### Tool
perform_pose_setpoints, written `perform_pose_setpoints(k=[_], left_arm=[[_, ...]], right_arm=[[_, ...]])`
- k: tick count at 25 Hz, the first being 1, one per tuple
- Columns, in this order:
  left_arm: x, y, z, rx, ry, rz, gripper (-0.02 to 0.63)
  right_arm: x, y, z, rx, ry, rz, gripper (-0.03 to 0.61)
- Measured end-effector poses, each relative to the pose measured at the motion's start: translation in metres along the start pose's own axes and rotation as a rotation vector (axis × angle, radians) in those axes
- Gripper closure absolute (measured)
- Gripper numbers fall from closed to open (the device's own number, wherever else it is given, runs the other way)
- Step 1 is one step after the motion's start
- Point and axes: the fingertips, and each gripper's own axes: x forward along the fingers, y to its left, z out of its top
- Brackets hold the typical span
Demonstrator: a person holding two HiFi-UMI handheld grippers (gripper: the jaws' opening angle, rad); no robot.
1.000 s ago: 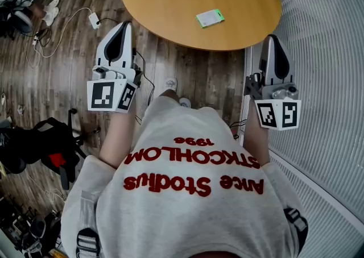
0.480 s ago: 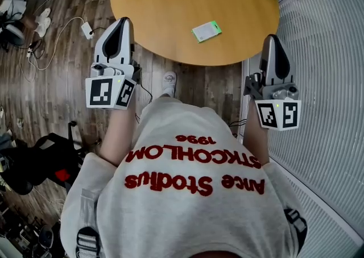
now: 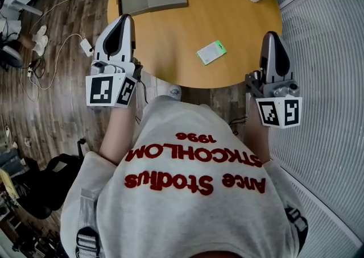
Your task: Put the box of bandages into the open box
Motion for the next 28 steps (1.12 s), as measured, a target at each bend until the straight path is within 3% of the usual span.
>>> perform_pose_setpoints(k=[13,28], left_arm=[[0.061,0.034,-0.028,-0.027,0.032,-0.072,0.607],[0.077,0.036,-0.039,-0.038,0.067,0.005,0.607]], right_arm=[[0.053,-0.012,-0.018,0.048,0.017,-0.038,0.572],[0.1,-0.034,-0.028,0.022,0.083,0.053,0.572]])
